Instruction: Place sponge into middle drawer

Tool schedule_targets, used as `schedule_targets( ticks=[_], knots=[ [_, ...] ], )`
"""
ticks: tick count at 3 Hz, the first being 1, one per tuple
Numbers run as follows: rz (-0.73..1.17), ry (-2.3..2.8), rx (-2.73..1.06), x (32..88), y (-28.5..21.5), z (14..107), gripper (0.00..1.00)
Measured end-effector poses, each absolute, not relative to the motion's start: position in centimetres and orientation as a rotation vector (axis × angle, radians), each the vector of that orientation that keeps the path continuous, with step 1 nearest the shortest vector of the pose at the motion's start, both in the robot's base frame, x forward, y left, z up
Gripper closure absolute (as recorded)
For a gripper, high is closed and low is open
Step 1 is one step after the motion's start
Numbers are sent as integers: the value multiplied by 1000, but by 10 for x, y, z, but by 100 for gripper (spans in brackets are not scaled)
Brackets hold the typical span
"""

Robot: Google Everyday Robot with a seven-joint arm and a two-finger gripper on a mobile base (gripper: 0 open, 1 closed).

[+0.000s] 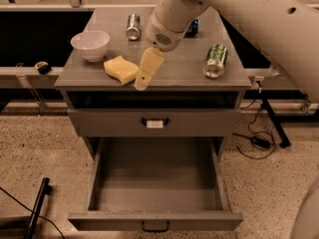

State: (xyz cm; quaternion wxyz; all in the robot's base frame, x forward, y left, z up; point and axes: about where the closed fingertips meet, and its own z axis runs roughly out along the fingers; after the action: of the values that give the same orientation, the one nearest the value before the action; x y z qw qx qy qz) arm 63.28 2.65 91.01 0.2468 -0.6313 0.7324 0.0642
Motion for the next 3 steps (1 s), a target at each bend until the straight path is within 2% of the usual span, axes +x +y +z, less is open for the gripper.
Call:
schedule_targets(
  ticks=[2, 3],
  knots=[
    [286, 2084, -1594, 672, 54, 870, 0],
    [346, 2122, -1540, 683, 64, 854, 15]
  ],
)
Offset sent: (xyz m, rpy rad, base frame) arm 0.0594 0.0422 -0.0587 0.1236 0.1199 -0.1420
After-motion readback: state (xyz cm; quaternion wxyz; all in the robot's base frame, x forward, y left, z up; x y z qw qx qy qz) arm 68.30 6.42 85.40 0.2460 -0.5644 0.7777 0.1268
